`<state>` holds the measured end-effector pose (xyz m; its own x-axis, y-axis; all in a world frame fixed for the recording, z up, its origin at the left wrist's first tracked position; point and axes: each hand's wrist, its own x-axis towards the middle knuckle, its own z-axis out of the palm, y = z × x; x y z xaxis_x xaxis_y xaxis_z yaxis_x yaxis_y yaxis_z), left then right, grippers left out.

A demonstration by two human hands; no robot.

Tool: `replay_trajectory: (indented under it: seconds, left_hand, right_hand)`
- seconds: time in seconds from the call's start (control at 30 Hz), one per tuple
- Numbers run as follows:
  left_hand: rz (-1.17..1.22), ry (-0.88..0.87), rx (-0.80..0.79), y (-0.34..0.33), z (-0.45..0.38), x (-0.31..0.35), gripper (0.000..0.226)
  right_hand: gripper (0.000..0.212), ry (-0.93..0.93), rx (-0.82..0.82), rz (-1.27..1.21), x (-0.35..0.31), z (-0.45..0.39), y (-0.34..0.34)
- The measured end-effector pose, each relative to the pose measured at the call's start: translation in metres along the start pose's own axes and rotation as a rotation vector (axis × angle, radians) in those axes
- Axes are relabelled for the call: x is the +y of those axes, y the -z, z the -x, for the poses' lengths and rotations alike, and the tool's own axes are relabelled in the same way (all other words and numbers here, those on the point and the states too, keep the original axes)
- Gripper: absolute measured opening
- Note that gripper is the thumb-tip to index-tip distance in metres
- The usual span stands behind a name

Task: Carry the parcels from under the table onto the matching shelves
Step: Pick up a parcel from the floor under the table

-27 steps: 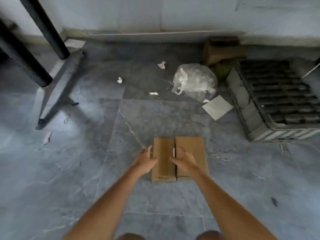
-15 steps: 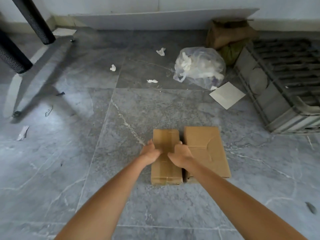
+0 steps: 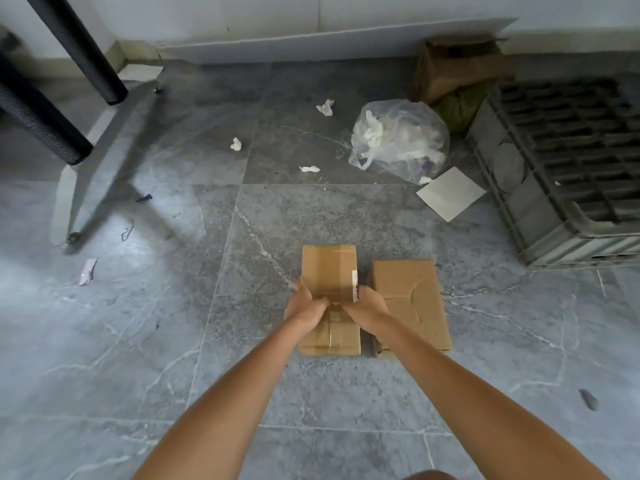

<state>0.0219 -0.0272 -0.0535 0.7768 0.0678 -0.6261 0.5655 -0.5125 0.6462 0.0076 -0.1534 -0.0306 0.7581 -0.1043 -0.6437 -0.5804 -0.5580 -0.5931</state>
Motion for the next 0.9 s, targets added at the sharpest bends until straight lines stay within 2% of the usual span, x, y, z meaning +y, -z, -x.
replay_trajectory:
  seconds: [0.07, 0.13, 0.17, 0.23, 0.27, 0.37, 0.5, 0.57, 0.67, 0.8, 0.9]
  left_hand:
    - [0.041, -0.012, 0.017, 0.015, 0.029, 0.020, 0.077]
    - [0.104, -0.001, 0.011, 0.030, 0.055, 0.041, 0.081]
    - [0.126, 0.015, 0.008, 0.038, 0.069, 0.053, 0.087]
    - [0.181, 0.056, -0.003, 0.052, 0.100, 0.076, 0.097]
    - [0.226, 0.068, -0.001, 0.059, 0.114, 0.087, 0.100]
    - [0.266, 0.189, 0.006, 0.082, 0.162, 0.125, 0.121]
    - [0.200, 0.249, -0.029, 0.115, 0.224, 0.169, 0.138]
    - [0.196, 0.238, -0.072, 0.133, 0.256, 0.190, 0.141]
    - [0.252, 0.194, -0.126, 0.157, 0.298, 0.211, 0.137]
    - [0.401, 0.113, -0.246, 0.187, 0.354, 0.236, 0.096]
    - [0.518, 0.155, -0.318, 0.203, 0.391, 0.253, 0.077]
  right_hand:
    - [0.031, 0.013, 0.008, 0.010, -0.019, 0.029, 0.014]
    - [0.019, 0.029, 0.010, -0.007, -0.037, 0.058, 0.030]
    - [0.021, 0.037, 0.013, -0.035, -0.046, 0.072, 0.039]
    - [0.042, -0.002, 0.025, -0.128, -0.063, 0.103, 0.055]
    - [0.045, -0.022, 0.024, -0.177, -0.073, 0.122, 0.063]
    - [0.043, -0.015, 0.002, -0.303, -0.101, 0.178, 0.084]
    - [0.041, 0.173, -0.006, -0.308, -0.132, 0.249, 0.112]
    - [0.048, 0.226, 0.023, -0.323, -0.147, 0.279, 0.128]
    - [0.052, 0.192, 0.091, -0.413, -0.173, 0.327, 0.155]
    - [0.068, 0.035, 0.057, -0.566, -0.196, 0.380, 0.190]
    - [0.055, -0.080, -0.043, -0.629, -0.207, 0.406, 0.211]
